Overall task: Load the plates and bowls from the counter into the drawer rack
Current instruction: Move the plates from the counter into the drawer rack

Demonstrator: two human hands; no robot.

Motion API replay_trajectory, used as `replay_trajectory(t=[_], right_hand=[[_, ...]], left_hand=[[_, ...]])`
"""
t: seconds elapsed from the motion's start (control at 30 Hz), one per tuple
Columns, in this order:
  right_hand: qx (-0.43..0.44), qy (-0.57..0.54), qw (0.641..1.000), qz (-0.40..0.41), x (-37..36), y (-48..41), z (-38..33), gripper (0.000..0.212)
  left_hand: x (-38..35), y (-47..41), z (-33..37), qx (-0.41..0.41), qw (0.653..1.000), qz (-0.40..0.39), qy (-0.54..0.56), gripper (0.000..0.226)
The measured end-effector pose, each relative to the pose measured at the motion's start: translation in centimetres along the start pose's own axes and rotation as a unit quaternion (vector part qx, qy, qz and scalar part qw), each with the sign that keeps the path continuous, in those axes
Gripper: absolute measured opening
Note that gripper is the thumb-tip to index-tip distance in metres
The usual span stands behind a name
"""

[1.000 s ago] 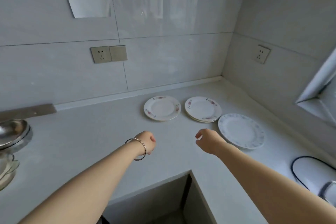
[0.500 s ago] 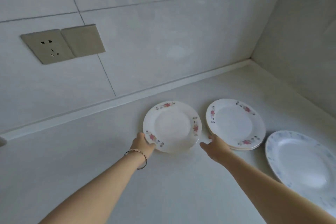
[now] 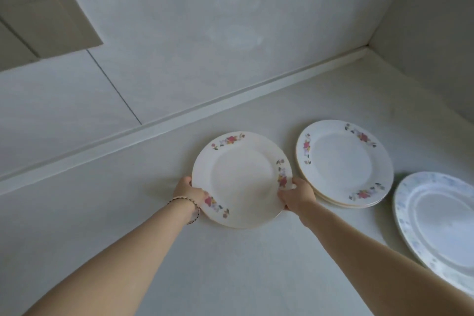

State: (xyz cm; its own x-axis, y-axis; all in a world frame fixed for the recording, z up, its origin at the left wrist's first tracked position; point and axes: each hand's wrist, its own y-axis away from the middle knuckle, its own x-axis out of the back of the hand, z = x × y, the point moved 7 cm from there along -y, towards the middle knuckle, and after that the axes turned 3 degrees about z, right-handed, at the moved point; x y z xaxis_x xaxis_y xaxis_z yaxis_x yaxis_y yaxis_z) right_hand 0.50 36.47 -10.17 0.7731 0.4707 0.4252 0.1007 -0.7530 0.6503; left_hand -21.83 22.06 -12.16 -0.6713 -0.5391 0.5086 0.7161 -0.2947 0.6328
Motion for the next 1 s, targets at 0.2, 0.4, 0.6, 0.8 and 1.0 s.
replay_trajectory(t=[0.2, 0.4, 0.6, 0.8, 1.0], right_hand=[[0.066, 0.014, 0.998, -0.015, 3.8, 5.7, 1.2, 0.032], [0.152, 0.088, 0.984, -0.043, 7.3, 15.0, 3.4, 0.036], [0.198, 0.134, 0.966, -0.094, 7.4, 26.4, 9.4, 0.042], [0.193, 0.192, 0.947, -0.169, 2.3, 35.3, 16.9, 0.045], [0.189, 0.235, 0.919, -0.252, -7.2, 42.9, 24.7, 0.036]], left_hand=[[0.6, 7.7, -2.6, -0.024, 0.998, -0.021, 0.061, 0.033], [3.2, 20.3, -7.9, -0.013, 0.985, -0.041, 0.168, 0.029], [6.6, 32.3, -18.5, -0.003, 0.978, 0.004, 0.21, 0.036], [11.6, 39.6, -31.1, 0.05, 0.976, 0.062, 0.202, 0.037], [17.0, 43.7, -45.0, 0.153, 0.96, 0.098, 0.213, 0.04]])
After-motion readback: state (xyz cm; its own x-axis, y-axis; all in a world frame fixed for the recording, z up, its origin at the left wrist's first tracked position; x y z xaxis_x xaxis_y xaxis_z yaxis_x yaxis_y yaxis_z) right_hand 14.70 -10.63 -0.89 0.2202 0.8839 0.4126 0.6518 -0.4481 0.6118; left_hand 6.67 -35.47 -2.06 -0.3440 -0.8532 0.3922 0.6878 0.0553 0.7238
